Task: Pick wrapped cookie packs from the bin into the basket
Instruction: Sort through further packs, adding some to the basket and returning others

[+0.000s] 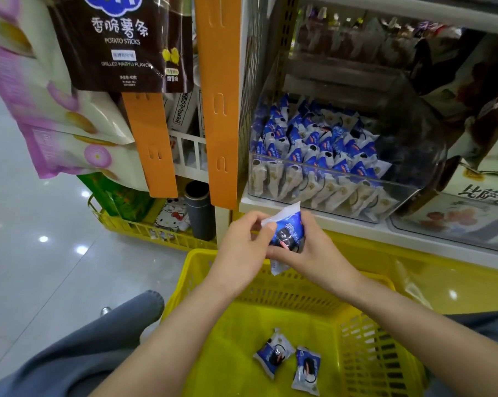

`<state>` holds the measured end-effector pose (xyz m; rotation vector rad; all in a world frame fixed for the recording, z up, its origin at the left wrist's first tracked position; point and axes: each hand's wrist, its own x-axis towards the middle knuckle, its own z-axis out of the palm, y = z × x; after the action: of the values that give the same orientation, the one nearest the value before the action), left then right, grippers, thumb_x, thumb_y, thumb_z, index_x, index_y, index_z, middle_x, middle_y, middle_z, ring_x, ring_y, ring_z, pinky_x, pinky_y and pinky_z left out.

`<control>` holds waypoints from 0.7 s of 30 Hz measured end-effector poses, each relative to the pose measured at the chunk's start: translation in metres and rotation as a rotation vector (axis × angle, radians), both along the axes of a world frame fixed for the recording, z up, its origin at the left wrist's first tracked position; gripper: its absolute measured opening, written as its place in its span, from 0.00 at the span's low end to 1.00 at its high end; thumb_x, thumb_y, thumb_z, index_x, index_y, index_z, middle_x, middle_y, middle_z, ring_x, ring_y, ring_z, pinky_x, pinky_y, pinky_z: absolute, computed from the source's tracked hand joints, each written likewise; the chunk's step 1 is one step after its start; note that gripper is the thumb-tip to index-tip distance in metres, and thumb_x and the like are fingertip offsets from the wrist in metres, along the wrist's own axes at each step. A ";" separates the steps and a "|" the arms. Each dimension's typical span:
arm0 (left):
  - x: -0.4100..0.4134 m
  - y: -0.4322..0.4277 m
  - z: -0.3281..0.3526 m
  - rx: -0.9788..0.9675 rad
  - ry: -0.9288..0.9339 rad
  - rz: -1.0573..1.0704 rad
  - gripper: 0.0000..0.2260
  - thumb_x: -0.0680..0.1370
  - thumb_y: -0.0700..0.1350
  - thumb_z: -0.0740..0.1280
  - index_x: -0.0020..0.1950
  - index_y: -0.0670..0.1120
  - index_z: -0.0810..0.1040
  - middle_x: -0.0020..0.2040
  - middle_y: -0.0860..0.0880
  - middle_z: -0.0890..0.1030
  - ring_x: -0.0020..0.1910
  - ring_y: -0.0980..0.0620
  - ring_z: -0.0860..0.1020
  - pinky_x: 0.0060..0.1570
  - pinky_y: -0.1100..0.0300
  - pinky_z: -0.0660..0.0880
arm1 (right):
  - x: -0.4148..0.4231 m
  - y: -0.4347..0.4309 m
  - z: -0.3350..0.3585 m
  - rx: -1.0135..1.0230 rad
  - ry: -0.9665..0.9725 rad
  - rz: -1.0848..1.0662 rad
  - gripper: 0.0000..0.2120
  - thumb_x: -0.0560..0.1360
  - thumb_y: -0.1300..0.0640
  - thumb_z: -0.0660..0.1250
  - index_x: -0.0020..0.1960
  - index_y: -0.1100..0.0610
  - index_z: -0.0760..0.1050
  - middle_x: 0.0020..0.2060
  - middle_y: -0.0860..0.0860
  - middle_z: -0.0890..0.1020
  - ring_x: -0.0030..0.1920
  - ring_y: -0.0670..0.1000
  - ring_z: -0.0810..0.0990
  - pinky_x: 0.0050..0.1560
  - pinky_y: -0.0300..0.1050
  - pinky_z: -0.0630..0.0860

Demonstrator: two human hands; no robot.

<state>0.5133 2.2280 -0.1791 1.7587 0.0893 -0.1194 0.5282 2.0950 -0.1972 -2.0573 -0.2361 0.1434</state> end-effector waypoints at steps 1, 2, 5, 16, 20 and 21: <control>0.001 0.001 0.001 -0.002 -0.007 0.029 0.07 0.80 0.41 0.59 0.53 0.41 0.76 0.49 0.39 0.81 0.47 0.45 0.81 0.50 0.46 0.78 | 0.000 -0.001 0.001 0.026 0.000 0.022 0.20 0.64 0.47 0.75 0.50 0.47 0.69 0.42 0.42 0.79 0.40 0.38 0.78 0.42 0.34 0.76; 0.002 0.001 0.002 -0.013 -0.019 0.057 0.09 0.80 0.41 0.58 0.53 0.39 0.76 0.48 0.38 0.81 0.48 0.43 0.80 0.50 0.44 0.77 | 0.001 -0.002 0.004 0.049 -0.010 0.043 0.15 0.68 0.50 0.72 0.51 0.46 0.70 0.43 0.41 0.80 0.42 0.39 0.78 0.44 0.33 0.75; 0.006 0.001 0.007 -0.027 -0.059 0.099 0.13 0.81 0.44 0.57 0.51 0.36 0.76 0.46 0.36 0.81 0.47 0.40 0.80 0.48 0.41 0.77 | 0.002 -0.008 0.010 0.134 -0.039 0.079 0.06 0.75 0.56 0.65 0.50 0.45 0.74 0.46 0.43 0.81 0.47 0.42 0.78 0.51 0.34 0.73; 0.013 -0.015 0.031 -0.080 -0.093 -0.090 0.11 0.77 0.47 0.65 0.58 0.47 0.76 0.50 0.50 0.81 0.47 0.60 0.78 0.41 0.74 0.72 | 0.002 -0.028 0.039 0.385 -0.072 -0.093 0.15 0.67 0.48 0.65 0.51 0.54 0.75 0.43 0.44 0.83 0.43 0.39 0.81 0.41 0.29 0.74; 0.022 -0.007 0.038 -0.115 -0.150 -0.026 0.12 0.77 0.44 0.65 0.60 0.47 0.75 0.51 0.51 0.81 0.48 0.60 0.79 0.43 0.72 0.74 | 0.018 -0.026 0.062 0.165 -0.179 -0.008 0.13 0.68 0.44 0.62 0.39 0.53 0.74 0.28 0.42 0.76 0.29 0.39 0.71 0.32 0.30 0.68; 0.024 -0.004 0.039 -0.140 -0.166 -0.013 0.12 0.77 0.44 0.64 0.60 0.48 0.75 0.49 0.52 0.81 0.45 0.63 0.78 0.41 0.73 0.73 | 0.026 -0.023 0.068 0.123 -0.189 0.032 0.13 0.70 0.44 0.62 0.37 0.54 0.73 0.26 0.42 0.74 0.27 0.39 0.69 0.30 0.30 0.67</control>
<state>0.5377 2.2238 -0.1399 1.6227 -0.0506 0.0113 0.5542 2.0716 -0.1293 -1.9455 -0.3850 -0.0458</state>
